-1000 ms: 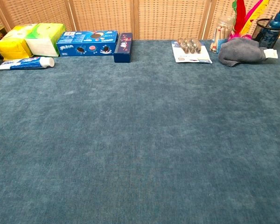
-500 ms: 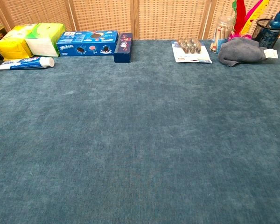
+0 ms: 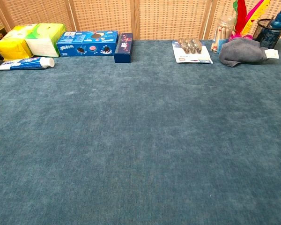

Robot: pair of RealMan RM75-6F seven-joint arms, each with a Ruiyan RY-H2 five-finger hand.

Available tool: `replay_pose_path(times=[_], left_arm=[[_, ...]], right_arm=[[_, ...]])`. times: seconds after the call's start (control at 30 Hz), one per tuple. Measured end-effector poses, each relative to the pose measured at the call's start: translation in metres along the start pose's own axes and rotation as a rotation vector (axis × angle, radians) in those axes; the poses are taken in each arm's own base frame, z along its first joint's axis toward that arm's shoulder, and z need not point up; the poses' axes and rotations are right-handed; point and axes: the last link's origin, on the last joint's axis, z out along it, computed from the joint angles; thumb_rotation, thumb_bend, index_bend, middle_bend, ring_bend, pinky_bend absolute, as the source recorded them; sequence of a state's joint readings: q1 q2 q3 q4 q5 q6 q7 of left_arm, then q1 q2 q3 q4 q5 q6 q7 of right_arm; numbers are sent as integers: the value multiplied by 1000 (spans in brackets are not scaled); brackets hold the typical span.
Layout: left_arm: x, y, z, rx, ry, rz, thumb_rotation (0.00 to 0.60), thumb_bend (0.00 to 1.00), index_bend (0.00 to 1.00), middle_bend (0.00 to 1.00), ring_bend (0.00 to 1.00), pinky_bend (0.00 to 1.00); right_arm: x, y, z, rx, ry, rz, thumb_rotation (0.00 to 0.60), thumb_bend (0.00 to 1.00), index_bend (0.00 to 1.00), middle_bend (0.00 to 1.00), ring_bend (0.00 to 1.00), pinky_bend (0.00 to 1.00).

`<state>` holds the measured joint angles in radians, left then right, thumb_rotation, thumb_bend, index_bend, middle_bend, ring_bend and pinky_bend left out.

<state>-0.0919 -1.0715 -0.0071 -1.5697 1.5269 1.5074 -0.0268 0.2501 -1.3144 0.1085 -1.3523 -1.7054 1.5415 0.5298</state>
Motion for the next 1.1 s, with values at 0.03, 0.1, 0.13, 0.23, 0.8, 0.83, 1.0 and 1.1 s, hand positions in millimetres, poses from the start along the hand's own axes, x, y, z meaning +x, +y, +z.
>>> replay_pose_path(times=[0.03, 0.1, 0.13, 0.23, 0.8, 0.83, 1.0, 1.1], left_arm=[[-1, 0, 0, 0, -2, 2, 87, 0, 30, 0, 0, 0], [-1, 0, 1, 1, -5, 3, 87, 0, 30, 0, 0, 0], [-1, 0, 2, 3, -5, 2, 87, 0, 30, 0, 0, 0], [-1, 0, 3, 8, -6, 2, 87, 0, 29, 0, 0, 0], [-2, 0, 6, 14, -13, 0, 84, 0, 30, 0, 0, 0], [-2, 0, 6, 17, -15, 0, 84, 0, 29, 0, 0, 0], [-2, -2, 6, 21, -20, -4, 83, 0, 29, 0, 0, 0], [-2, -3, 6, 22, -21, -9, 86, 0, 30, 0, 0, 0]], right_arm=[[-5, -2, 8, 13, -8, 60, 0, 0, 1000, 1000, 1000, 1000], [-13, -4, 23, 28, -26, 150, 0, 0, 1000, 1000, 1000, 1000], [-19, -6, 35, 37, -42, 204, 0, 0, 1000, 1000, 1000, 1000], [-33, -12, 67, 55, -81, 292, 0, 0, 1000, 1000, 1000, 1000], [-86, -60, 160, -54, -178, 664, 0, 0, 1000, 1000, 1000, 1000], [-89, -66, 162, -64, -184, 702, 0, 0, 1000, 1000, 1000, 1000], [-94, -82, 173, -75, -187, 805, 0, 0, 1000, 1000, 1000, 1000], [-94, -85, 175, -76, -179, 809, 0, 0, 1000, 1000, 1000, 1000]])
